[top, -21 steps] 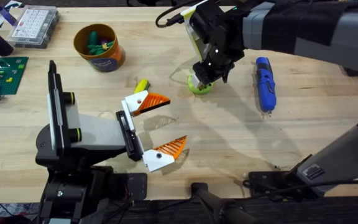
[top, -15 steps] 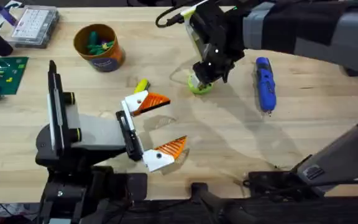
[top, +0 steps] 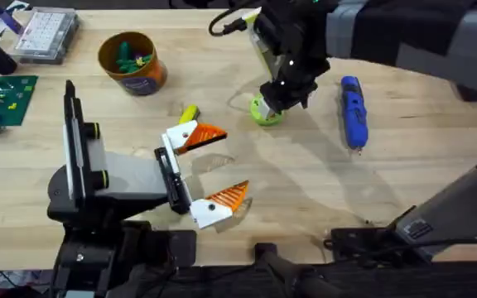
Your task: Pick up the gripper from the table and insert it into the empty holder that is missing its gripper. Then pick up a screw, insert it into the mounting hole, and use the screwdriver to tighten it. Finally, clean up the table by picking up the vegetable and placing it into the bucket.
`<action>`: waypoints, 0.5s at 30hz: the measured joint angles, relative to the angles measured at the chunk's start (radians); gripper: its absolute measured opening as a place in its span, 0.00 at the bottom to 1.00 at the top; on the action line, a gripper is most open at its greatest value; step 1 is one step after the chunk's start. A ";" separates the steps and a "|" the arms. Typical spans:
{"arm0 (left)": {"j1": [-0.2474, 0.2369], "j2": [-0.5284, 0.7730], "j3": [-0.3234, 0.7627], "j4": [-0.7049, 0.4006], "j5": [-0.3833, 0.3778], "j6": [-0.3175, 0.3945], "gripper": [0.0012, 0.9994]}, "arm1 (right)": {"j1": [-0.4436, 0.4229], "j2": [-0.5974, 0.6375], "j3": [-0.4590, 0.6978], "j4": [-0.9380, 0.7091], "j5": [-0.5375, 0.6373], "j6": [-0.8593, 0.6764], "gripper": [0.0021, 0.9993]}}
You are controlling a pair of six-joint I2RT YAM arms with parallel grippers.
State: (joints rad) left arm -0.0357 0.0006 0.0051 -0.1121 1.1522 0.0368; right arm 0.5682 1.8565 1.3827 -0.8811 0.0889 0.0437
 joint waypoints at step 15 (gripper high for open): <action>0.000 0.000 0.000 0.000 0.000 0.000 0.99 | 0.000 -0.133 -0.035 -0.024 0.000 0.000 0.37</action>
State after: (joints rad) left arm -0.0357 0.0006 0.0051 -0.1122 1.1526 0.0368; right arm 0.5682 1.7238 1.3481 -0.9048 0.0889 0.0437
